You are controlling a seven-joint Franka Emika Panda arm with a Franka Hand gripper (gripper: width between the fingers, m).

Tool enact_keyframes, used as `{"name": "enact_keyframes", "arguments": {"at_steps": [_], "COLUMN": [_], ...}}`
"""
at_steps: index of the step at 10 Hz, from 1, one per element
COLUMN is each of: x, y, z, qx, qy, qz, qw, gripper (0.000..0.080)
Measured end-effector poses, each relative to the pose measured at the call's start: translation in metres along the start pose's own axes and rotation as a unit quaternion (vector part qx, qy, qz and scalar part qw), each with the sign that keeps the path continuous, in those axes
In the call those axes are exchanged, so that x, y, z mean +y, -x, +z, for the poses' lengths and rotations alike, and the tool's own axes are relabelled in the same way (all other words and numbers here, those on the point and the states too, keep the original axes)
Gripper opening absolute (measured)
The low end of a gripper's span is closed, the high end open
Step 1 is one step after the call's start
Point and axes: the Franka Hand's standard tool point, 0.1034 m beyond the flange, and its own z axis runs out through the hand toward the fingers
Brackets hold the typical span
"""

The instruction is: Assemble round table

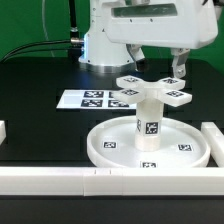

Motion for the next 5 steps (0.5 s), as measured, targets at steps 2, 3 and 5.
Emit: {"name": "enact_keyframes", "arguments": {"at_steps": [2, 3, 5], "x": [0.0008, 0.0010, 0.0021], "y": [-0.0009, -0.0010, -0.0013], "z": [0.0001, 0.0001, -0.0013], "qx": [0.000, 0.000, -0.003], "qy": [0.000, 0.000, 0.006], "qz": [-0.067, -0.102, -0.211], "qw": [0.998, 0.995, 0.977], "gripper": [0.0649, 0.0649, 0.0649]}}
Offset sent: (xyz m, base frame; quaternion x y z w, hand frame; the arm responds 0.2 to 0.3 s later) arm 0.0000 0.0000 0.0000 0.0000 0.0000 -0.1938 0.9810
